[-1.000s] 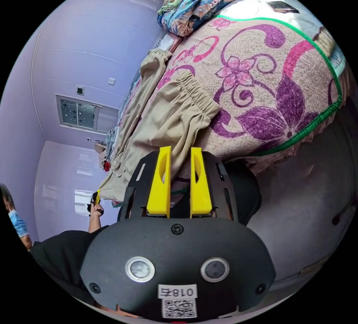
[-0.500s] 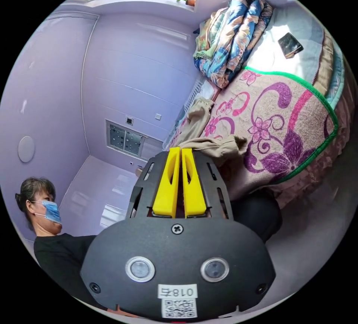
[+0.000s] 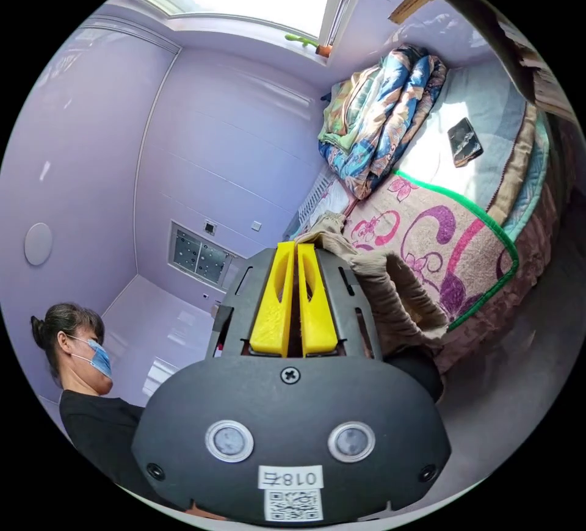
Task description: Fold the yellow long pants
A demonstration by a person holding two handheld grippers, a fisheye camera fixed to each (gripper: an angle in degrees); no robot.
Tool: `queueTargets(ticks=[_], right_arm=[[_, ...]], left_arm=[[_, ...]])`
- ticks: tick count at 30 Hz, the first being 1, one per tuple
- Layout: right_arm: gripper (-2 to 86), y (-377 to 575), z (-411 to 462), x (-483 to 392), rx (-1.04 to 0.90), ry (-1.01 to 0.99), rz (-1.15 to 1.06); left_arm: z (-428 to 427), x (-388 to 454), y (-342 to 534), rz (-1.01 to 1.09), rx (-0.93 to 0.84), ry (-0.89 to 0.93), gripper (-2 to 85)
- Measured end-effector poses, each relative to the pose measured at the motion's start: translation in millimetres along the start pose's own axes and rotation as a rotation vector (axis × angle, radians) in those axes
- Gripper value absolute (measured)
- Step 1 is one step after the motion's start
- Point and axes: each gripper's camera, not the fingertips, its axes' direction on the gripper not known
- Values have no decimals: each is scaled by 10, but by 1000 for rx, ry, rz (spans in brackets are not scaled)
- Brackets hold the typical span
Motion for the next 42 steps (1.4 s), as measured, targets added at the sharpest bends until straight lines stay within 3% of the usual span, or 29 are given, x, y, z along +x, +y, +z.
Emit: queueTargets(ticks=[7,13,18,24,28,30,34,38,40,42], right_arm=[[-1,-1015,1428,-737,-45,-2,-16],[1,-1959,3580,-1621,-179,75,-83],[1,-2210,5325,-1893,-352,288,-8],[6,-2629,5937,-2613,-351,295,-32],[23,-2897,6396,-3008,-385,356,-22],[64,-3006,6824,-3150,-558,414,-1],[116,-3118,7183,-3530,-759,365,-30],[104,-3171,6979,-4315,-764,424,-311],[79,-3039,6771,-4663,-729,356,-426],[49,-2600,6723,-5204,-853,106,-628]], left_arm=[[452,178,-1131,-22,143,128,-9],[957,-126,-2244,-176,269,133,-9],[1241,-395,-2518,-346,348,142,-9],[1085,-244,-2754,-314,308,181,-5],[1162,-406,-2984,-420,340,251,18],[1228,-478,-3064,-455,343,330,40],[1077,26,-3412,-266,175,349,75],[731,852,-3460,-18,42,174,72],[641,1530,-3392,171,4,-2,43],[854,2079,-3424,335,-44,-29,14]])
